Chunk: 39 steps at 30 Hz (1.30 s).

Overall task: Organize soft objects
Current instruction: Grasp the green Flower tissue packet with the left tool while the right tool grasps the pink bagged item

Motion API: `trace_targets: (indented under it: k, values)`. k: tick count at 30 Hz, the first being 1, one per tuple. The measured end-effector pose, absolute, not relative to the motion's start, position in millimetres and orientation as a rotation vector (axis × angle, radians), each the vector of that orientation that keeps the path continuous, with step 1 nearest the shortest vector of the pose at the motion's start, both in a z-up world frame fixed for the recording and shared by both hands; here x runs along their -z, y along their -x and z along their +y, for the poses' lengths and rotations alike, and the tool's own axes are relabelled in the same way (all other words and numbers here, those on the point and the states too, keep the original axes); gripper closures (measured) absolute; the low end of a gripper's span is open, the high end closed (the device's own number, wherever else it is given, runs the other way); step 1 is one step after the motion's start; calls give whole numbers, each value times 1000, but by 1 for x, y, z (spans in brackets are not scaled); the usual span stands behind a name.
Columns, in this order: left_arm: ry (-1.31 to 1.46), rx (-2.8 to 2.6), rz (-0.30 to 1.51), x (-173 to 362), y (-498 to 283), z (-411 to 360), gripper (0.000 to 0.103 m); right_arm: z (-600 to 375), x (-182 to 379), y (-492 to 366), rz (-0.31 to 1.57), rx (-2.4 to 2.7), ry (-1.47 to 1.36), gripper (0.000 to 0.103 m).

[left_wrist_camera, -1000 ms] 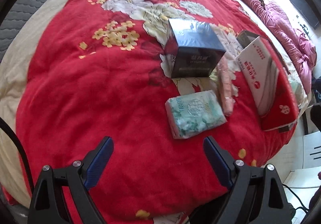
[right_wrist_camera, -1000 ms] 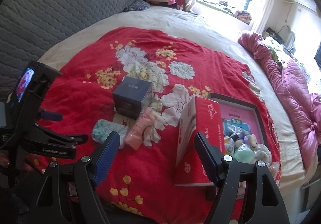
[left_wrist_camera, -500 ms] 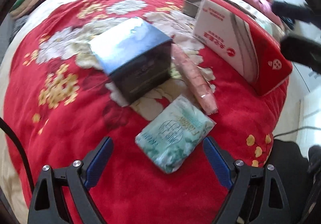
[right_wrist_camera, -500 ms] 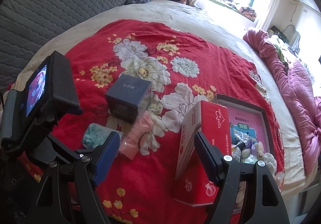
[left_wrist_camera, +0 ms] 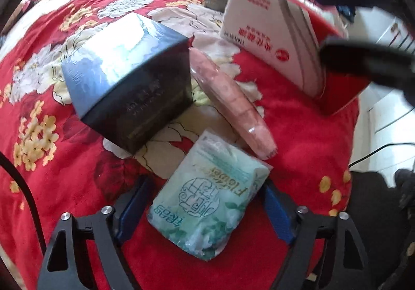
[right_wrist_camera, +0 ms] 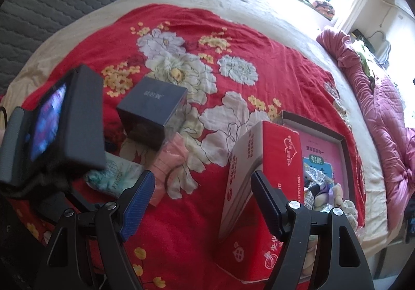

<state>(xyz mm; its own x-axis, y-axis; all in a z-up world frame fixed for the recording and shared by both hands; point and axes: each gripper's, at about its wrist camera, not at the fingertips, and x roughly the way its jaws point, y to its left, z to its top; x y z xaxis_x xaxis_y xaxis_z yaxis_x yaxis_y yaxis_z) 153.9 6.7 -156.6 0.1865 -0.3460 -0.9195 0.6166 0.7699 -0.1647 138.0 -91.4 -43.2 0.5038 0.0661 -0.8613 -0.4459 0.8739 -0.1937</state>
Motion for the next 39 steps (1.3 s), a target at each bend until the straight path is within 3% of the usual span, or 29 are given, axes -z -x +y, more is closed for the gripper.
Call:
trace_targets:
  k: [11, 23, 24, 29, 31, 39]
  values:
    - [-69, 742, 1213, 155, -161, 34, 38, -67, 72, -155, 1086, -327, 414, 26]
    - [2, 699, 1213, 149, -148, 55, 39, -52, 107, -179, 1201, -301, 296, 26]
    - [0, 693, 1207, 148, -146, 55, 39, -51, 111, -180, 1213, -301, 287, 28]
    - [-10, 666, 1205, 143, -137, 56, 39, -58, 127, -184, 1268, -271, 231, 57]
    - [-9, 659, 1202, 142, -137, 55, 39, -62, 126, -183, 1267, -279, 197, 63]
    - [-7, 621, 1188, 127, -132, 52, 39, -74, 106, -173, 1220, -299, 151, 67]
